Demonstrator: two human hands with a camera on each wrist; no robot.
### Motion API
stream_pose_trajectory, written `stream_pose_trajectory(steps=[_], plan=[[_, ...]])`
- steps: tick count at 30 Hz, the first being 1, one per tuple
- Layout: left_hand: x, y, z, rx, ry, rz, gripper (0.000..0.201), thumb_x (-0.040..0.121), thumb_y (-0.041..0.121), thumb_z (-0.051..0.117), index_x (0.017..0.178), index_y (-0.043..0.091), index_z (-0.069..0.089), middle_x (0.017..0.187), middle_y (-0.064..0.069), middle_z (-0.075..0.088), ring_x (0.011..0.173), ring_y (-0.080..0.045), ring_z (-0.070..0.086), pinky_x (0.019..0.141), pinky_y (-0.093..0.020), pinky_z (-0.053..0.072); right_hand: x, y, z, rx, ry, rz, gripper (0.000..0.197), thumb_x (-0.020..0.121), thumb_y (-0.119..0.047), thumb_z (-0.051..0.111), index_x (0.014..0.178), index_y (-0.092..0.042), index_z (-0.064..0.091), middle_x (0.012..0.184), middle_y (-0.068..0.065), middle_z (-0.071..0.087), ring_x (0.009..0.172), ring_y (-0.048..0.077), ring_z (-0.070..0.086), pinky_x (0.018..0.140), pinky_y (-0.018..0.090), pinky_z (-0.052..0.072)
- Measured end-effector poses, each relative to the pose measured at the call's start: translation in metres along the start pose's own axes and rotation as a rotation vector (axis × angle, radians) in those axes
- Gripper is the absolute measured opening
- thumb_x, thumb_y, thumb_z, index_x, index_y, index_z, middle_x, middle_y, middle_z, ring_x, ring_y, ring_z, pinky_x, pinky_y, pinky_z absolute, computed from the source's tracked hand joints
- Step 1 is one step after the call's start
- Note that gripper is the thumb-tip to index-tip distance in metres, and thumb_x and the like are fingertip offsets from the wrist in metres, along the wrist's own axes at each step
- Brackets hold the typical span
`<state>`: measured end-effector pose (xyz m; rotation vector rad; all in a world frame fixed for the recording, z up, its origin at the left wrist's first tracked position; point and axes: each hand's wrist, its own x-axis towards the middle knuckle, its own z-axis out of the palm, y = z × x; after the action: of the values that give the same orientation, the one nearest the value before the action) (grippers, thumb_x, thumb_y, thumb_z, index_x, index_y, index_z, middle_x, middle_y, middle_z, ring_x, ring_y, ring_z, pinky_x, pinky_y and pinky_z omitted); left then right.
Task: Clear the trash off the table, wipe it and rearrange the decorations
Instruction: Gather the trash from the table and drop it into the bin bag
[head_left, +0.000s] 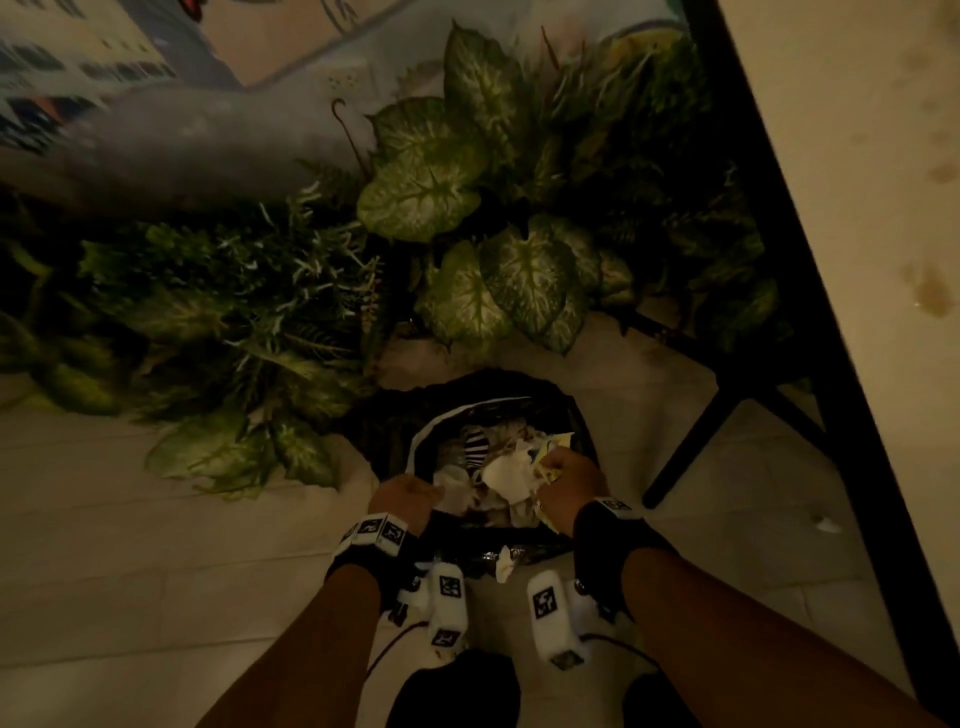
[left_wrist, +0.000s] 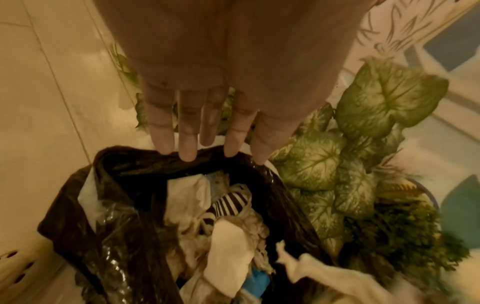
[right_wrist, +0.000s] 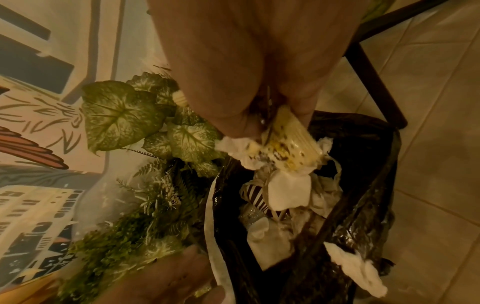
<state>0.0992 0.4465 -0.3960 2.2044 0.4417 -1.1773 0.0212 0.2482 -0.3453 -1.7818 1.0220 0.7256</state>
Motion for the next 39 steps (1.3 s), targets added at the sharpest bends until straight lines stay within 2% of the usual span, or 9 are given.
stream_pose_trajectory(steps=[3, 9, 11, 13, 15, 24, 30, 34, 39], plan=[[-0.007, -0.001, -0.016, -0.034, 0.04, 0.003, 0.015, 0.08, 0.025, 0.067, 0.068, 0.024, 0.058, 0.085, -0.012, 0.068, 0.095, -0.037, 0.066, 0.087, -0.048, 0.054, -0.003, -0.002, -0.003, 0.002, -0.094, -0.015, 0.053, 0.09, -0.014, 0.052, 0.14, -0.023, 0.039, 0.143, 0.007, 0.043, 0.127, 0.029, 0.046, 0.104, 0.034, 0.041], [-0.014, 0.004, -0.037, -0.134, 0.008, 0.009, 0.016, 0.079, 0.028, 0.063, 0.087, 0.014, 0.066, 0.101, -0.014, 0.066, 0.098, -0.036, 0.062, 0.092, -0.051, 0.051, -0.037, -0.02, -0.022, 0.108, -0.088, -0.033, 0.056, 0.096, -0.008, 0.04, 0.147, -0.027, 0.029, 0.151, 0.008, 0.033, 0.134, 0.03, 0.038, 0.109, 0.036, 0.036], [-0.03, 0.016, -0.043, -0.135, 0.037, 0.074, 0.01, 0.082, 0.021, 0.064, 0.079, 0.013, 0.065, 0.09, -0.016, 0.066, 0.093, -0.038, 0.063, 0.088, -0.053, 0.052, -0.053, -0.027, -0.031, 0.094, -0.06, -0.032, 0.048, 0.094, -0.003, 0.041, 0.139, -0.018, 0.043, 0.143, 0.008, 0.042, 0.129, 0.03, 0.043, 0.102, 0.031, 0.038], [-0.066, 0.044, -0.054, -0.137, 0.056, 0.128, 0.011, 0.082, 0.017, 0.065, 0.073, 0.012, 0.066, 0.08, -0.017, 0.065, 0.089, -0.041, 0.064, 0.083, -0.056, 0.053, -0.079, -0.039, -0.038, 0.043, -0.048, -0.054, 0.029, 0.09, -0.006, 0.047, 0.105, -0.023, 0.064, 0.126, 0.004, 0.054, 0.118, 0.031, 0.051, 0.096, 0.028, 0.042], [-0.095, 0.072, -0.067, -0.121, 0.069, 0.186, 0.012, 0.083, 0.013, 0.065, 0.072, 0.012, 0.065, 0.078, -0.016, 0.066, 0.085, -0.039, 0.064, 0.081, -0.053, 0.055, -0.1, -0.05, -0.043, 0.024, -0.065, -0.097, 0.025, 0.084, -0.013, 0.055, 0.074, -0.034, 0.061, 0.12, 0.004, 0.061, 0.109, 0.028, 0.057, 0.096, 0.031, 0.047], [-0.231, 0.237, -0.106, 0.127, 0.158, 0.699, 0.004, 0.082, 0.017, 0.068, 0.079, 0.017, 0.067, 0.08, -0.008, 0.07, 0.081, -0.027, 0.066, 0.079, -0.042, 0.055, -0.26, -0.11, -0.152, -0.122, -0.152, -0.562, 0.017, 0.088, -0.018, 0.054, 0.103, -0.019, 0.063, 0.104, -0.001, 0.065, 0.087, 0.016, 0.059, 0.077, 0.028, 0.049], [-0.331, 0.326, -0.056, 0.308, 0.151, 1.01, 0.007, 0.086, 0.024, 0.066, 0.09, 0.018, 0.064, 0.082, 0.003, 0.065, 0.073, -0.01, 0.058, 0.058, -0.012, 0.038, -0.332, -0.059, -0.271, -0.13, 0.016, -0.678, 0.011, 0.089, -0.024, 0.058, 0.098, -0.026, 0.065, 0.088, -0.017, 0.061, 0.074, -0.001, 0.057, 0.067, 0.014, 0.044], [-0.365, 0.362, 0.004, 0.397, 0.012, 1.06, 0.017, 0.082, 0.026, 0.07, 0.096, 0.02, 0.063, 0.095, 0.004, 0.063, 0.084, -0.016, 0.061, 0.072, -0.027, 0.05, -0.35, -0.004, -0.351, -0.119, 0.197, -0.644, 0.007, 0.087, -0.026, 0.063, 0.093, -0.026, 0.067, 0.091, -0.014, 0.066, 0.079, 0.006, 0.063, 0.075, 0.027, 0.054], [-0.359, 0.409, 0.06, 0.592, 0.123, 0.976, 0.043, 0.084, 0.03, 0.067, 0.125, 0.02, 0.055, 0.126, -0.003, 0.057, 0.108, -0.023, 0.058, 0.094, -0.032, 0.046, -0.344, 0.048, -0.429, -0.218, 0.302, -0.559, 0.009, 0.086, -0.033, 0.064, 0.094, -0.035, 0.061, 0.097, -0.016, 0.062, 0.085, 0.006, 0.059, 0.076, 0.026, 0.052]])
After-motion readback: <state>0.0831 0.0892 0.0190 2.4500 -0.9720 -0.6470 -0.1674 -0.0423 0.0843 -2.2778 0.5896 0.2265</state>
